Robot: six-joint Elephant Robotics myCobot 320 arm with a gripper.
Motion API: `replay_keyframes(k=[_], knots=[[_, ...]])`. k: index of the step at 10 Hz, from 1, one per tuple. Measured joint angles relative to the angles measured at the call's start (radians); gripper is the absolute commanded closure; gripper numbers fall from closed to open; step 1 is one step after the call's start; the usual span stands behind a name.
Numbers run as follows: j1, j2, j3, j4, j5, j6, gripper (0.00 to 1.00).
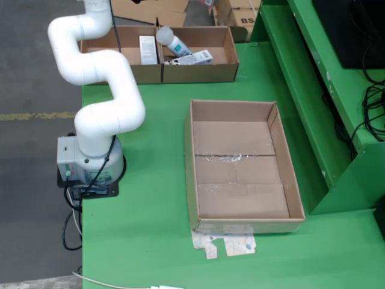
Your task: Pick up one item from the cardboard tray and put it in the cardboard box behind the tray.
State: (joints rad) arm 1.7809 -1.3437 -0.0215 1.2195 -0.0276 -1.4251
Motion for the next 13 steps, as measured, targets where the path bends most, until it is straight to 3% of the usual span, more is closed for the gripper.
replay_keyframes(k=[2, 6, 10, 13], knots=[[-0.005, -0.002, 0.0, -0.02, 0.031, 0.055, 1.0], [-0.239, 0.238, 0.0, -0.267, 0.276, 0.302, 1.0], [-0.261, 0.445, 0.0, -0.474, 0.483, 0.508, 1.0], [-0.27, 0.443, 0.0, -0.627, 0.637, 0.661, 1.0]])
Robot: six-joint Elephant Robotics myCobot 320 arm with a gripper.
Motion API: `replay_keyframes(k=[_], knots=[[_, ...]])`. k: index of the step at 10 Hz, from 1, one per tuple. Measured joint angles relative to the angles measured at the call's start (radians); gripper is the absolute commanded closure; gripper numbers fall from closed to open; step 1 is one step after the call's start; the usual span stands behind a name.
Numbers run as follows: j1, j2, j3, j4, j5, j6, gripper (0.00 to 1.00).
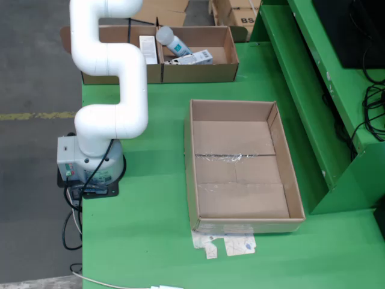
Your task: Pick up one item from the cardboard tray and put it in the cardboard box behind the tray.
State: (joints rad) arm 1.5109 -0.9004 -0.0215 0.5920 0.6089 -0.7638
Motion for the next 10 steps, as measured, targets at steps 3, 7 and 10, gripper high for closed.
replay_keyframes(k=[3, 7, 10], knots=[[-0.003, -0.026, 0.0, -0.152, 0.153, 0.15, 1.0], [0.0, -0.049, -0.003, -0.333, 0.333, 0.33, 1.0], [-0.009, -0.067, -0.003, -0.485, 0.483, 0.475, 1.0]])
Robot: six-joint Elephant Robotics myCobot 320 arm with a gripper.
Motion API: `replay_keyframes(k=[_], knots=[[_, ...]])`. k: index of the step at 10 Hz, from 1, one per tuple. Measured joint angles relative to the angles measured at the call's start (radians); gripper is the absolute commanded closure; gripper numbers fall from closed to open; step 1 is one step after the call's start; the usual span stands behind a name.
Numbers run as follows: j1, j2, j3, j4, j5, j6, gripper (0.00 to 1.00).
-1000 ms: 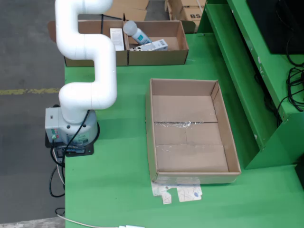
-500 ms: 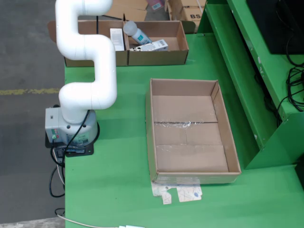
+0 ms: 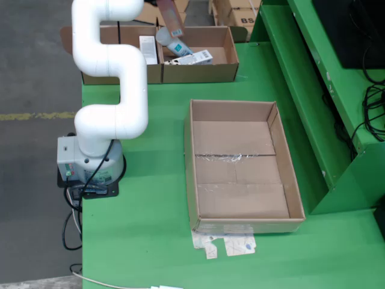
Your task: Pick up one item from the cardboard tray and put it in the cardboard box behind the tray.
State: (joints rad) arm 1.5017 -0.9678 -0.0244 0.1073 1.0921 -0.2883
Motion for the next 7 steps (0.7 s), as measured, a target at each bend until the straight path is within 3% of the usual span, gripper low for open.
replay_keyframes(k=[2, 7], knots=[[-0.032, -0.021, 0.002, -0.078, 0.064, 0.061, 1.0], [-0.041, -0.025, 0.005, -0.095, 0.316, 0.071, 1.0]])
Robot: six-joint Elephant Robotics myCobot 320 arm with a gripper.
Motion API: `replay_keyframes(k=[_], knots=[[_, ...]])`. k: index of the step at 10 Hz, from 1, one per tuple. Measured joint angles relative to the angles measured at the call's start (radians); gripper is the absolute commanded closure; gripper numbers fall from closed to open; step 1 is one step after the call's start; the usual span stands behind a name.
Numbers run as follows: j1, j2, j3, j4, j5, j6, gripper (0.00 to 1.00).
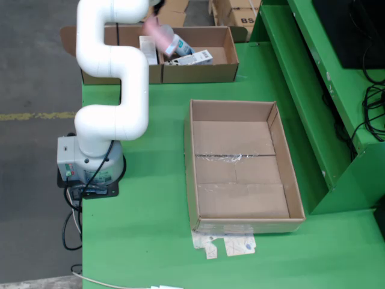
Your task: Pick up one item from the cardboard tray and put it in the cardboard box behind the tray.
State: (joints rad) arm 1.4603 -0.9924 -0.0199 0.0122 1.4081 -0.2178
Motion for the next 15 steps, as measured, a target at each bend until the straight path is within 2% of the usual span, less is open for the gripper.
replay_keyframes(k=[2, 15], knots=[[0.012, -0.005, -0.005, -0.003, 0.09, -0.001, 1.0], [0.003, -0.005, -0.005, -0.003, 0.1, 0.002, 1.0]])
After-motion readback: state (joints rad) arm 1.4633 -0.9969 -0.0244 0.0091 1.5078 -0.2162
